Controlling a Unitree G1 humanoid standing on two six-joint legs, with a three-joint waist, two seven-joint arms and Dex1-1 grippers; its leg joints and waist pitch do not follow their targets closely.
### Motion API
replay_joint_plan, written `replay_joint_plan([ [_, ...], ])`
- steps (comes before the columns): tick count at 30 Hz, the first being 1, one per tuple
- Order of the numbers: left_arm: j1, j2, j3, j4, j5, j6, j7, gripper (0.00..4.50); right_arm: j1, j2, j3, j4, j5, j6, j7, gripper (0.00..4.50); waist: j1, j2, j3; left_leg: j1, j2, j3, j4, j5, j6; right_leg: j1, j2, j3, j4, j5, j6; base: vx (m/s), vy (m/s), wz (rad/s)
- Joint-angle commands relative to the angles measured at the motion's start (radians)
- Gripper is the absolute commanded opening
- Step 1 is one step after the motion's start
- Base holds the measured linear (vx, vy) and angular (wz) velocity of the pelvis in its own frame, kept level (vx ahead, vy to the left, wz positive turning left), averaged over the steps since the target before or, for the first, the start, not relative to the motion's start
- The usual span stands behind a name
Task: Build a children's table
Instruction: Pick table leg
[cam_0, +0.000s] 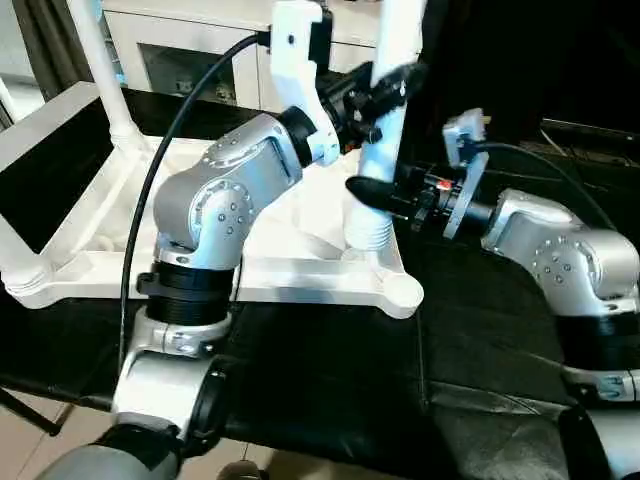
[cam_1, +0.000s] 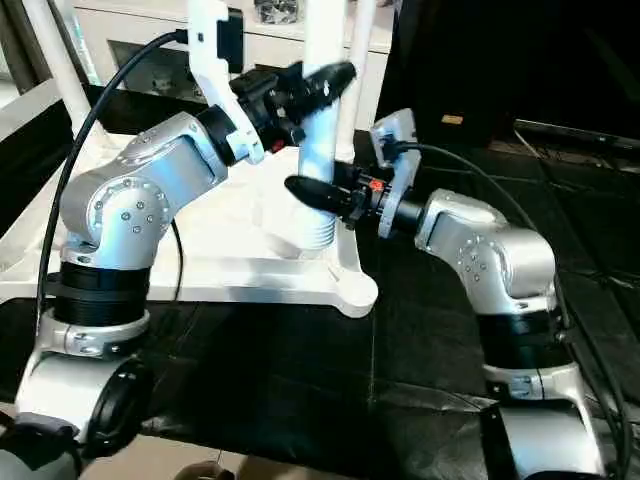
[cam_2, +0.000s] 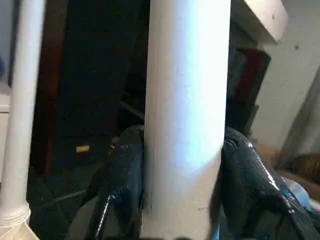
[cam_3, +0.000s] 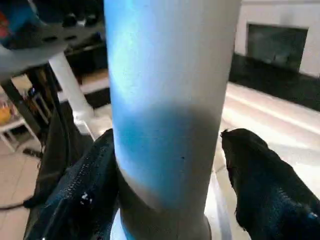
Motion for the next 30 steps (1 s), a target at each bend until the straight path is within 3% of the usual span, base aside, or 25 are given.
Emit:
replay_joint_plan([
  [1, -0.02, 0.006, -0.026, -0.037, 0.005, 0.007, -0.034, 1.82, -0.003, -0.023, 0.015, 0.01, -0.009, 0.017, 0.037, 3.2, -0.001, -0.013, -0.077, 0.015, 0.03, -0.003, -0.059, -0.042, -0.003, 0.054, -0.073, 0.04, -0.058, 0.021, -0.205, 0.0, 0.0, 0.0],
  [9, -0.015, 0.024, -0.052, -0.063, -0.021, 0.035, -0.082, 1.82, 0.01, -0.037, 0.019, -0.015, 0.05, 0.051, 0.108, 3.2, -0.001, -0.016, -0.076, 0.014, 0.031, -0.003, -0.058, -0.036, 0.011, 0.053, -0.074, 0.04, -0.058, 0.012, -0.219, 0.0, 0.0, 0.0],
  [15, -0.011, 0.025, -0.052, -0.082, -0.043, 0.052, -0.104, 1.82, -0.003, -0.014, -0.018, 0.016, 0.068, 0.061, 0.108, 3.2, -0.001, -0.018, -0.077, 0.013, 0.029, -0.001, -0.057, -0.032, 0.01, 0.054, -0.073, 0.04, -0.057, 0.019, -0.226, 0.0, 0.0, 0.0],
  [26, -0.01, 0.033, -0.046, -0.08, -0.04, 0.053, -0.114, 1.82, 0.002, -0.024, -0.017, 0.011, 0.078, 0.074, 0.134, 2.2, -0.001, -0.017, -0.078, 0.013, 0.029, -0.002, -0.057, -0.024, 0.01, 0.054, -0.073, 0.039, -0.057, 0.021, -0.218, 0.0, 0.0, 0.0],
  [30, -0.014, 0.034, -0.045, -0.076, -0.036, 0.051, -0.121, 1.82, 0.009, -0.027, -0.007, 0.01, 0.073, 0.082, 0.141, 2.06, -0.001, -0.016, -0.077, 0.013, 0.029, -0.002, -0.057, -0.026, 0.009, 0.054, -0.073, 0.039, -0.057, 0.02, -0.218, 0.0, 0.0, 0.0],
])
